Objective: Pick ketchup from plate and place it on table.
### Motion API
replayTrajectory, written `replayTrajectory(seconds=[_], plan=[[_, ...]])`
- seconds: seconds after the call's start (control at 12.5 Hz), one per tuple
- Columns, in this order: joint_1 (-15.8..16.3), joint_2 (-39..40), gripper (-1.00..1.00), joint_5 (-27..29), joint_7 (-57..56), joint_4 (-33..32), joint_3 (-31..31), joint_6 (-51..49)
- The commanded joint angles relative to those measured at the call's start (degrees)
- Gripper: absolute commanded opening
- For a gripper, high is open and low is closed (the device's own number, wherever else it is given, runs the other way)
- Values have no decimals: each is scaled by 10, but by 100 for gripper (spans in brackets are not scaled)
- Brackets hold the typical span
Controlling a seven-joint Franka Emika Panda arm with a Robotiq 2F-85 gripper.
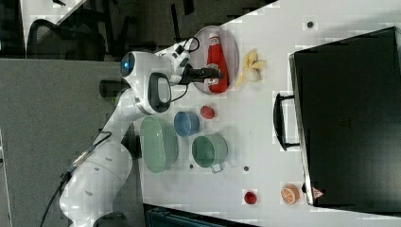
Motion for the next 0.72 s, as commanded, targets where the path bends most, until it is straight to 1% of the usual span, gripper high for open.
replayTrajectory(seconds=[0.08, 0.24, 0.48, 0.56, 0.72], plan=[[17, 21, 100, -27, -40, 34, 0, 30], [18, 43, 100, -36, -40, 45, 0, 50], [20, 64, 100, -36, -40, 52, 0, 80], [20, 63, 91, -36, -40, 52, 0, 81], [20, 63, 41, -36, -38, 50, 0, 80]])
